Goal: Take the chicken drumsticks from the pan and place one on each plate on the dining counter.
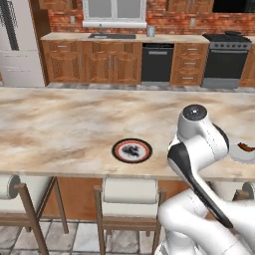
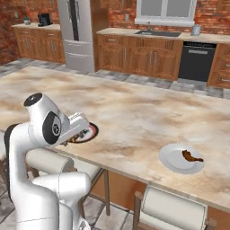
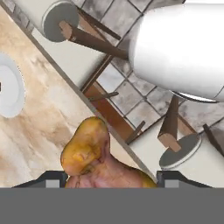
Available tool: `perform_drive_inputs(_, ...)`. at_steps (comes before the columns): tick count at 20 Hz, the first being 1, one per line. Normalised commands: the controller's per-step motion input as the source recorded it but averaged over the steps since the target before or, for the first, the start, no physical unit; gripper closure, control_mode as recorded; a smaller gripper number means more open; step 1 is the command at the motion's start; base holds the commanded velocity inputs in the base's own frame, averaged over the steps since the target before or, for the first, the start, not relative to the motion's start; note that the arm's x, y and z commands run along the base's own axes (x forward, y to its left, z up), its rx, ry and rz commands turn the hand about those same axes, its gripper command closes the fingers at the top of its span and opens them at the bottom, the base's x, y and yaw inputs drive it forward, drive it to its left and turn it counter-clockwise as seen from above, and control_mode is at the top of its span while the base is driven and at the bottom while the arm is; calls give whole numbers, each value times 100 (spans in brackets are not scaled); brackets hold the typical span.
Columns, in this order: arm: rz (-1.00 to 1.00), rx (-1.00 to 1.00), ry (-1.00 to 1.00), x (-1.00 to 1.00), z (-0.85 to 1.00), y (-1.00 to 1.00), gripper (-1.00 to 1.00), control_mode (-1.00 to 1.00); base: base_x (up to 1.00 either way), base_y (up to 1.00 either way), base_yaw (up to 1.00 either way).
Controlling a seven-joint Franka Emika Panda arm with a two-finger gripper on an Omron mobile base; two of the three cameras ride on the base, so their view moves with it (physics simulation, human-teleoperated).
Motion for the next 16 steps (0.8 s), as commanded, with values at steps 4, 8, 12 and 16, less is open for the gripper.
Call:
perform_drive_inputs(4,10,11,-2,95,-29,11,100,-100,0,0,0)
perform_drive_inputs(8,12,14,0,100,-48,0,100,-100,0,0,0)
perform_drive_inputs(12,9,5,0,96,-55,22,100,-100,0,0,0)
perform_drive_inputs(16,0,0,0,78,-51,71,100,-100,0,0,0)
